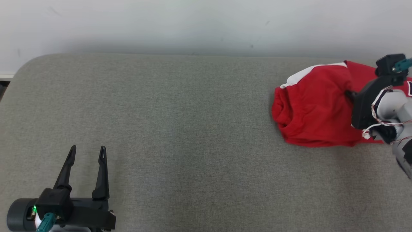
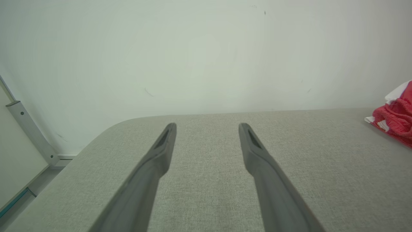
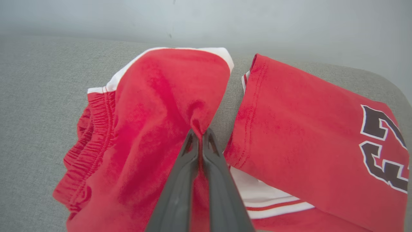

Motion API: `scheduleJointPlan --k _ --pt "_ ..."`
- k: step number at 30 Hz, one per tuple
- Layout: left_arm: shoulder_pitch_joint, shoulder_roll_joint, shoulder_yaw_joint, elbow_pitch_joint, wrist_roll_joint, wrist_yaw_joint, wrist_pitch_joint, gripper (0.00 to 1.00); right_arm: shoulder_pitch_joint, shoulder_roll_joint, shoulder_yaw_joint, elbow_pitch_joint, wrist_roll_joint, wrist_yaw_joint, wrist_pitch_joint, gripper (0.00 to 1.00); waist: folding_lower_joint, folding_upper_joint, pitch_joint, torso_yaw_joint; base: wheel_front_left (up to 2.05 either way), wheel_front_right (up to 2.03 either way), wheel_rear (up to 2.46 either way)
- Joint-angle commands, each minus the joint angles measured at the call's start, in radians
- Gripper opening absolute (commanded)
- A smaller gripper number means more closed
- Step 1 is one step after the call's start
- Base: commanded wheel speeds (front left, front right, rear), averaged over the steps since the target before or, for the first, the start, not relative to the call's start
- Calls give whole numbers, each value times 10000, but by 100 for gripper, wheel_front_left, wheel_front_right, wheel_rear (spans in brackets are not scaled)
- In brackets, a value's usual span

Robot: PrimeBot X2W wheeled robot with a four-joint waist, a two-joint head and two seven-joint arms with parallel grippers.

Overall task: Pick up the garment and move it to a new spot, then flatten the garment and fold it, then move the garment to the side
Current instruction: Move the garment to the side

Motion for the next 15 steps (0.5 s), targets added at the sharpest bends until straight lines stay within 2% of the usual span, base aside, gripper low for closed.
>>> scheduleJointPlan --k 1,15 --pt "-118 93 25 4 66 -58 -68 100 -216 -179 28 -25 -38 -10 41 0 0 -1 101 -125 0 0 0" --pt "-312 91 -56 40 110 -140 -68 100 -1345 -959 496 -209 -261 -11 787 0 0 -1 413 -354 0 0 0"
